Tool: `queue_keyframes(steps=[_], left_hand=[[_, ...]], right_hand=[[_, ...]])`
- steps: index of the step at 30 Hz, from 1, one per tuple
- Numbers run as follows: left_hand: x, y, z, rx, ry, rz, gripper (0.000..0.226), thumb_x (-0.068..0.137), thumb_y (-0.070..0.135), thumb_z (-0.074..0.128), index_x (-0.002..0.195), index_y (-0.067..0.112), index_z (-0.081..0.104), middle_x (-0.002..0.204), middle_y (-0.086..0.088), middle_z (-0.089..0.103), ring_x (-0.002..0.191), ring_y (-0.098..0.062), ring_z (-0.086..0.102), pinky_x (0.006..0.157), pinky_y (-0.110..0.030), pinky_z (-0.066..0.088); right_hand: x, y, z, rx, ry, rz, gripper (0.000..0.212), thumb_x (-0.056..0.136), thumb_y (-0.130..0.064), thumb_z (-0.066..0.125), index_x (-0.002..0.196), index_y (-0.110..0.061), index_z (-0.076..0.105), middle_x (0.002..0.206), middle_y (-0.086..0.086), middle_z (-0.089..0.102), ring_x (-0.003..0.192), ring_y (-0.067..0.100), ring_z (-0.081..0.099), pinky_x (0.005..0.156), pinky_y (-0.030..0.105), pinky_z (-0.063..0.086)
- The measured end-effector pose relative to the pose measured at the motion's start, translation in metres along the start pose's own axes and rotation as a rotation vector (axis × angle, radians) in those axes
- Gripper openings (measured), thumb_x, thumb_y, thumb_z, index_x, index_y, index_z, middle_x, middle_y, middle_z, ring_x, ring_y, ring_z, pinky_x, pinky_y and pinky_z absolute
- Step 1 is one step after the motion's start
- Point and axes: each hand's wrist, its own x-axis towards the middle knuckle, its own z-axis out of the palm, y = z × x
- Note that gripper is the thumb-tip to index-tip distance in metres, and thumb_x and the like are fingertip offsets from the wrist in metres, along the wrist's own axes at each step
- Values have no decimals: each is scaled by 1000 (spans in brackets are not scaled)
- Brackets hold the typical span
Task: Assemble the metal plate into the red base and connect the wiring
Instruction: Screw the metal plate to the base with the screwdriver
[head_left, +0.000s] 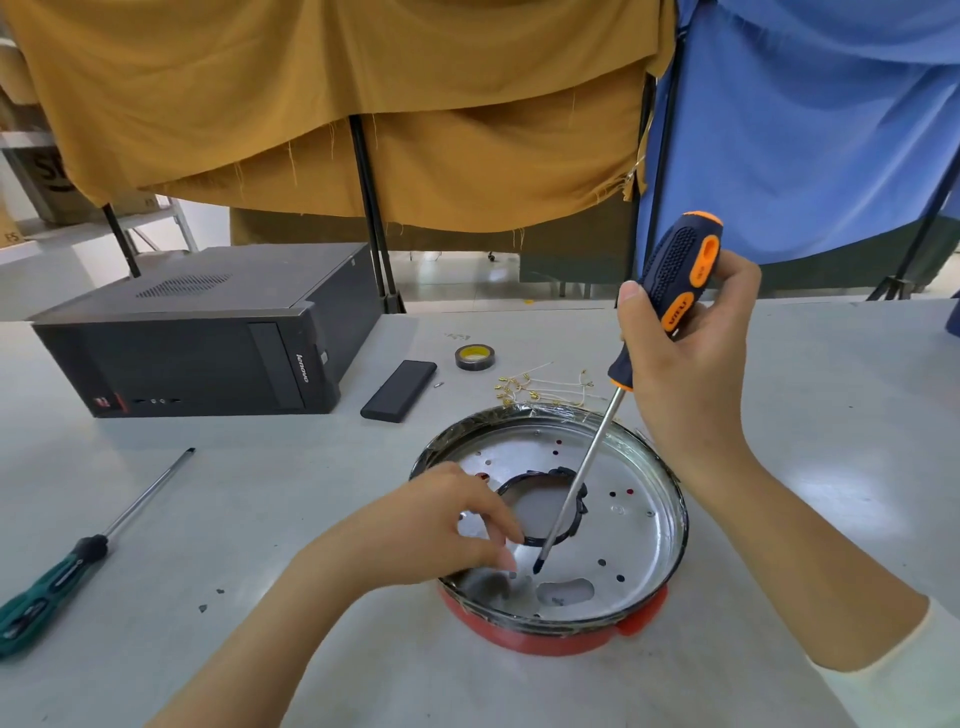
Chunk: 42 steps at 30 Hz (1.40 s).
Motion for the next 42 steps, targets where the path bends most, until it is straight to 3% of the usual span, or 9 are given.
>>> queue_keyframes(steps=[2,6,12,16,26,30,33,39,42], left_hand=[[6,7,6,39,-95,-34,18,79,50,73,94,41,71,96,20,65,102,3,49,86,-20,44],[20,19,11,95,-195,23,9,88,33,68,96,32,71,83,24,64,80,8,51,61,-5,37],[28,13,20,64,-145,0,12,91,34,64,103,33,64,79,23,58,71,15,48,62,-7,38],[27,6,28,-28,-108,-36,35,87,42,68,117,30,55,87,19,56,74,9,51,69,-6,40],[14,-12,11,11,-95,-128,15,86,43,69,91,29,68,67,15,61,61,7,55,66,-9,44],[7,-15,6,16,-77,-154,19,88,47,65,94,30,70,72,14,65,65,9,55,64,-2,39],[6,-9,17,133,-56,-90,37,85,54,64,101,22,71,87,5,61,86,3,49,76,5,23],[18,-5,34,259,-6,-86,49,84,59,60,94,12,65,93,-1,46,90,-13,34,108,-26,17],[20,-7,36,288,17,-80,47,85,60,58,98,15,64,96,1,45,92,-13,31,107,-29,20]], right_hand=[[-1,1,-3,-33,-25,-17,30,89,-12,61,104,-20,35,65,-19,53,54,1,48,50,11,43],[-2,2,-11,-47,-10,-15,31,87,-17,62,98,-29,35,74,-4,52,55,4,49,51,12,43],[-9,16,-25,-75,141,23,32,85,-12,60,94,-27,33,66,-24,55,55,-4,50,54,9,42],[-8,20,-32,-39,303,203,19,77,-22,57,84,-22,39,69,-11,46,52,-1,44,51,16,42],[-17,34,-47,56,71,486,34,82,-47,51,74,-16,64,47,1,56,31,12,36,36,18,33],[-22,44,-53,211,-17,441,16,89,-35,58,88,-20,63,55,0,60,53,17,65,60,25,55],[-34,56,-51,147,-231,355,14,86,-21,66,100,-25,62,93,12,72,90,27,71,79,27,54],[-62,74,-51,-141,-627,210,28,84,-2,69,104,-20,59,108,1,63,105,18,60,91,25,47],[-64,75,-51,-201,-622,192,49,80,18,57,104,-24,55,111,-5,58,109,13,56,92,21,43]])
